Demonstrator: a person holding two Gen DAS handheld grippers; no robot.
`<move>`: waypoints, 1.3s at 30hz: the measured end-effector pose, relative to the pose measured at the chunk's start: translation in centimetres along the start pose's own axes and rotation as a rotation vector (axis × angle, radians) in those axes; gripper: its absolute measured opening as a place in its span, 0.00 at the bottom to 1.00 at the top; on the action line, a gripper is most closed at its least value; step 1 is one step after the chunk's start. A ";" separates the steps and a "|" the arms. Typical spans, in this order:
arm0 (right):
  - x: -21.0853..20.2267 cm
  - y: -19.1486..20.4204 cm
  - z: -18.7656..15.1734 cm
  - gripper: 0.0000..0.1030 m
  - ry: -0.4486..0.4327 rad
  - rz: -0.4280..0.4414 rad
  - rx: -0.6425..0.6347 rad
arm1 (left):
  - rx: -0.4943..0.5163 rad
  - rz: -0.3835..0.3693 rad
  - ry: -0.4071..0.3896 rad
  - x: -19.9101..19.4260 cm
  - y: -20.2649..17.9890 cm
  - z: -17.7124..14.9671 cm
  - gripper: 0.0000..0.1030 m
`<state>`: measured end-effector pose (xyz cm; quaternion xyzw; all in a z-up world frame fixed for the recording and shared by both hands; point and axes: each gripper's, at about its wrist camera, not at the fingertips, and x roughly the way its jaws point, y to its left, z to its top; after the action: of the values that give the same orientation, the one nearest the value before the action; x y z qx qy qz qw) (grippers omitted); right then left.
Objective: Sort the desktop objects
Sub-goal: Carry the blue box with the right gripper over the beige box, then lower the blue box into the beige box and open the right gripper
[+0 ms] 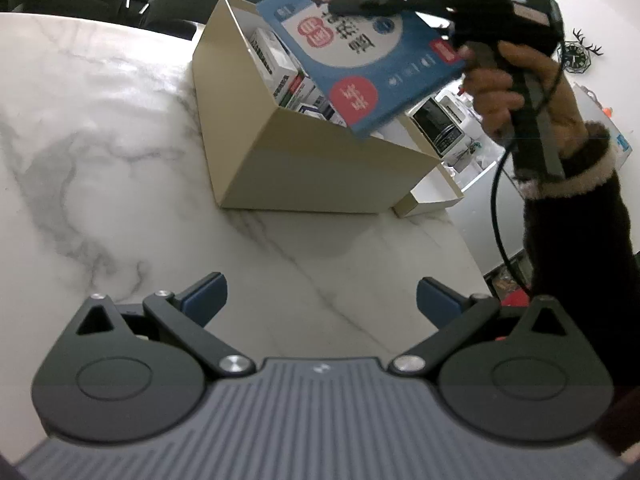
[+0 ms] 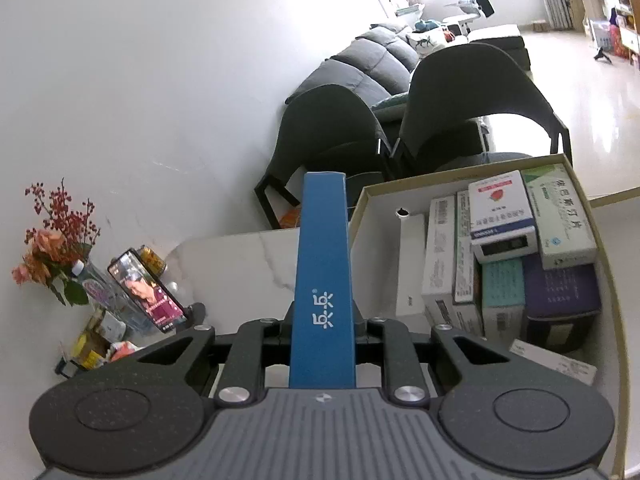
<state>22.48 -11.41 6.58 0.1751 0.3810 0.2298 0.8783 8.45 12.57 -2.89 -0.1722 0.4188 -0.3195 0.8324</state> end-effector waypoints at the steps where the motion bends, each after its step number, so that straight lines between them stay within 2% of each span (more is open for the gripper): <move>1: 0.2 0.0 0.3 0.22 0.000 -0.001 0.005 | -0.002 0.003 -0.001 0.0 0.1 0.0 1.00; 7: 2.0 -0.2 2.0 0.22 -0.033 -0.070 0.045 | -0.015 0.015 -0.002 0.1 0.3 0.0 1.00; 15: 6.7 -0.6 2.4 0.22 -0.036 -0.181 0.111 | -0.018 0.027 0.002 0.0 0.3 -0.2 1.00; 32: 13.7 -1.1 2.3 0.23 -0.030 -0.303 0.166 | -0.028 0.070 -0.004 -0.5 1.0 -0.2 1.00; 39: 15.5 -1.9 2.1 0.25 -0.004 -0.312 0.180 | -0.032 0.090 -0.003 -0.6 1.4 -0.1 1.00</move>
<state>33.87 -4.92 -2.09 0.1921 0.4210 0.0557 0.8847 8.65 14.03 -3.33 -0.1670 0.4300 -0.2749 0.8436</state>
